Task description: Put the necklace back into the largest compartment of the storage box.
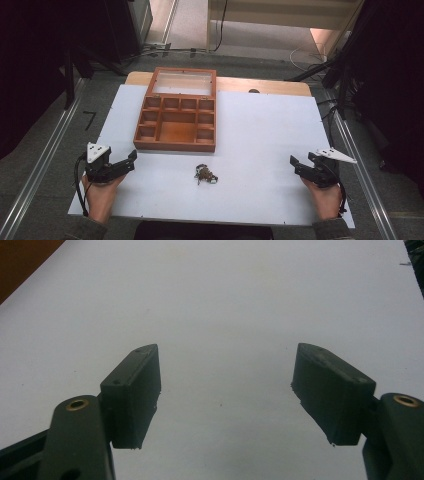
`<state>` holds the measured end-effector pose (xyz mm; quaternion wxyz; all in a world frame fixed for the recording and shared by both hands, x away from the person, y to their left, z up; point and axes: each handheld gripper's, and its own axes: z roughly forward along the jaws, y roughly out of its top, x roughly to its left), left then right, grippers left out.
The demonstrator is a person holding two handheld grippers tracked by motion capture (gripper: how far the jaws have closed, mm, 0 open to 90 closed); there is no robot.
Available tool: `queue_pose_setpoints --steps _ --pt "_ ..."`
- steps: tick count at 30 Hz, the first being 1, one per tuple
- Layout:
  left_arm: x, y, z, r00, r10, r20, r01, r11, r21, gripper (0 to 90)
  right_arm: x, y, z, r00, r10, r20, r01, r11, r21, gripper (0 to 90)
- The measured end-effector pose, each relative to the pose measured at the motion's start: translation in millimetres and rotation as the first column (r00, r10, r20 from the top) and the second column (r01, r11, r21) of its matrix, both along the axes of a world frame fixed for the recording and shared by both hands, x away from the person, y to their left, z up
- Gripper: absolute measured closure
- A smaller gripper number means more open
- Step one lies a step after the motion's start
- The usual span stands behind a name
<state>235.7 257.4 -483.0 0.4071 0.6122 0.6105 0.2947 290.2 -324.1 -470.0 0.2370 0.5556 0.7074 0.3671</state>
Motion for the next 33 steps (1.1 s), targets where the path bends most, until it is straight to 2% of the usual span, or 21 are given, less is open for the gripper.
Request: queue_pose_setpoints --steps 3,12,27,33 --pt "-1.6 -7.5 0.0 0.9998 -0.022 0.002 0.022 0.9997 0.013 11.3 0.2 0.3 -0.2 1.0 0.003 0.002 -0.003 1.0 -0.003 25.6" --pt "-3.8 -22.3 -1.8 0.9972 -0.075 -0.004 0.075 0.9972 0.005 11.7 0.3 1.0 -0.7 1.0 0.003 -0.001 -0.003 1.0 -0.008 25.6" --pt "-4.3 -28.7 -4.0 0.9962 -0.087 -0.008 0.087 0.9962 0.005 11.8 0.2 2.0 -0.8 1.0 0.004 -0.003 -0.004 1.0 -0.011 25.5" --pt "-4.4 -34.0 -5.4 0.9938 -0.11 -0.016 0.11 0.9938 0.012 13.1 0.2 2.1 -0.8 1.0 0.003 -0.003 -0.004 1.0 -0.015 25.5"
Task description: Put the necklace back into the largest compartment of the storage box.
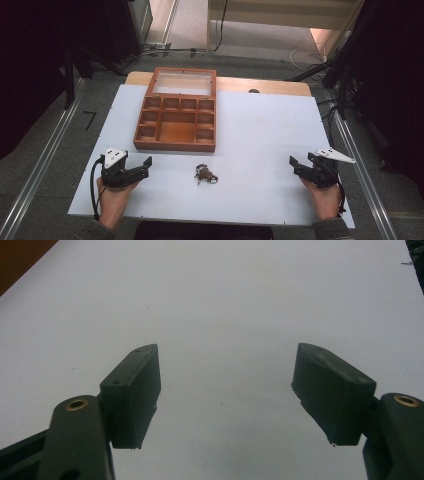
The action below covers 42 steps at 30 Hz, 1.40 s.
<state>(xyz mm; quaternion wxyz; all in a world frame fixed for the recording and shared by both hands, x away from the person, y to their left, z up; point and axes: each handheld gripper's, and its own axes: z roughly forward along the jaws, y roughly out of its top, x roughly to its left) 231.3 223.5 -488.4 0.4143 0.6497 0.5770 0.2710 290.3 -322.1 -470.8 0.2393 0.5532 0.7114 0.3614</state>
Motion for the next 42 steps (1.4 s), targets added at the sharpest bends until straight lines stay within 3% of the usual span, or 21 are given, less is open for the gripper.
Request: queue_pose_setpoints --steps 27,42 --pt "3.3 -17.7 -4.3 0.9982 -0.058 -0.017 0.058 0.9983 0.0 14.0 -0.1 0.7 -0.2 1.0 0.001 0.004 -0.001 1.0 -0.003 25.7" --pt "7.2 -36.6 -4.3 0.995 -0.099 -0.015 0.099 0.9951 0.005 14.6 0.3 1.4 -0.8 1.0 0.003 0.005 -0.003 1.0 -0.01 26.0"
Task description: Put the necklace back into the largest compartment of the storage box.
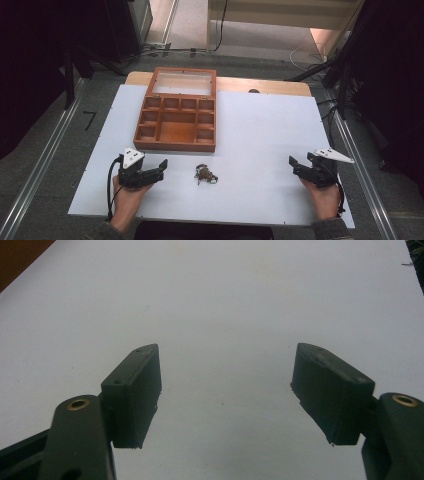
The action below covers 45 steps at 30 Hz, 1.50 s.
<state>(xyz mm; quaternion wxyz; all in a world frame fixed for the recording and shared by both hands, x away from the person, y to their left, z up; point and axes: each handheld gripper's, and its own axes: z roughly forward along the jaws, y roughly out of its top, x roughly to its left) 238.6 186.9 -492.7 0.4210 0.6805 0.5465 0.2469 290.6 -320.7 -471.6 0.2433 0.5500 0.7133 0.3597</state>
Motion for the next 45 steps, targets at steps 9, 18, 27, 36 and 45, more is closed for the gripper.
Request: queue_pose_setpoints --steps 9,18,27,36,45 --pt "2.4 -10.5 -1.2 0.9995 -0.03 -0.004 0.03 0.9996 0.004 14.8 0.2 -0.2 -0.2 1.0 0.003 -0.002 -0.003 1.0 0.001 26.0" --pt "3.7 -20.1 -1.7 0.9987 -0.05 -0.004 0.05 0.9987 0.003 14.8 0.2 0.0 -0.3 1.0 0.002 -0.002 -0.002 1.0 0.002 26.0" --pt "5.2 -30.7 -2.7 0.9971 -0.075 -0.01 0.076 0.9971 0.003 14.8 0.3 0.2 -0.4 1.0 0.003 -0.004 -0.003 1.0 0.002 25.3" --pt "6.8 -40.2 -3.8 0.995 -0.099 -0.013 0.099 0.995 0.0 14.8 0.3 0.7 -0.3 1.0 0.002 -0.004 -0.002 1.0 0.002 24.8" --pt "6.7 -48.7 -4.6 0.992 -0.125 -0.012 0.125 0.9921 -0.002 15.5 0.6 0.6 -0.6 1.0 0.001 -0.004 -0.001 1.0 -0.001 23.2"
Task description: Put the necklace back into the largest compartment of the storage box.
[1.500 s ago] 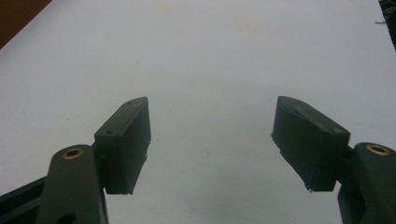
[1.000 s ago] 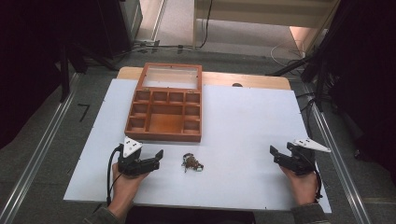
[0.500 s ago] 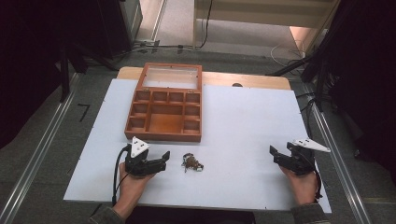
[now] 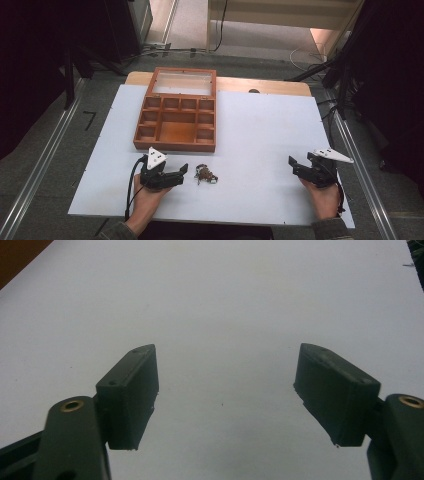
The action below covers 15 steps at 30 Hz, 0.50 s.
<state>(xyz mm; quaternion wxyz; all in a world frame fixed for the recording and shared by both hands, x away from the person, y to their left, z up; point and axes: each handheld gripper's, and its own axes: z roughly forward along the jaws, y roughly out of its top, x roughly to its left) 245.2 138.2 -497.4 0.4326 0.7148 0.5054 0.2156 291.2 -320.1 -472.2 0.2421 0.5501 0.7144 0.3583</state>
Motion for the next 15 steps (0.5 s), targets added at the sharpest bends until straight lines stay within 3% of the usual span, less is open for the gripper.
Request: queue_pose_setpoints --steps 5,15 --pt "-0.9 -5.9 -0.2 0.9998 -0.021 0.005 0.021 0.9998 -0.001 15.5 2.0 -0.2 -0.5 1.0 0.002 -0.01 -0.002 1.0 -0.001 16.2" --pt "-2.8 -15.4 1.2 0.9982 -0.059 0.005 0.059 0.9982 -0.006 15.5 2.9 0.2 -1.7 0.9998 0.004 -0.022 -0.004 1.0 -0.006 15.8"
